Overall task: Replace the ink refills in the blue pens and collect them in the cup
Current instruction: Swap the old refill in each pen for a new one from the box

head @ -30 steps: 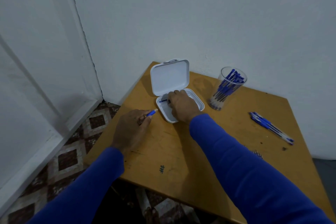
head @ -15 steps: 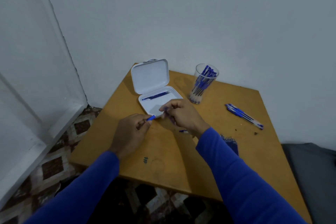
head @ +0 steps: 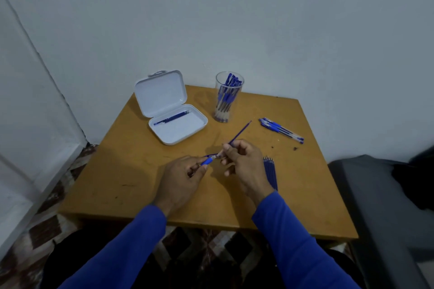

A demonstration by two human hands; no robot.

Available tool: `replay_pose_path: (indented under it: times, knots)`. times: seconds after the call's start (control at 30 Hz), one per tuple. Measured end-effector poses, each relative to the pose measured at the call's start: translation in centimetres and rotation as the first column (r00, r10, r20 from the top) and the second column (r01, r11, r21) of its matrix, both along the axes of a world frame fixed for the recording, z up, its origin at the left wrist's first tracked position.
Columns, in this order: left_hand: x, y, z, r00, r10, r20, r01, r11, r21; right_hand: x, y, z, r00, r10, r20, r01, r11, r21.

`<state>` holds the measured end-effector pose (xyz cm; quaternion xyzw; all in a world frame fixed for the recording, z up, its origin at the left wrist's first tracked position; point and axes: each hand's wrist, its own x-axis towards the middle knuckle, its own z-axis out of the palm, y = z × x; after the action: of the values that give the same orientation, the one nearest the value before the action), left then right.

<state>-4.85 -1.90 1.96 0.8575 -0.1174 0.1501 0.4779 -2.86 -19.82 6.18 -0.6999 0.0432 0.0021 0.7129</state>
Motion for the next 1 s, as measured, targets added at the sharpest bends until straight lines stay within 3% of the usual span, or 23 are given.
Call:
replay_pose_path:
  times: [1.0]
  knots:
    - [-0.3,-0.4,-0.8,0.999,-0.032,-0.006,0.032,0.999,0.040,-1.0,-1.0,-0.2,0.995,0.057,-0.078,-0.056,0.998,0.015]
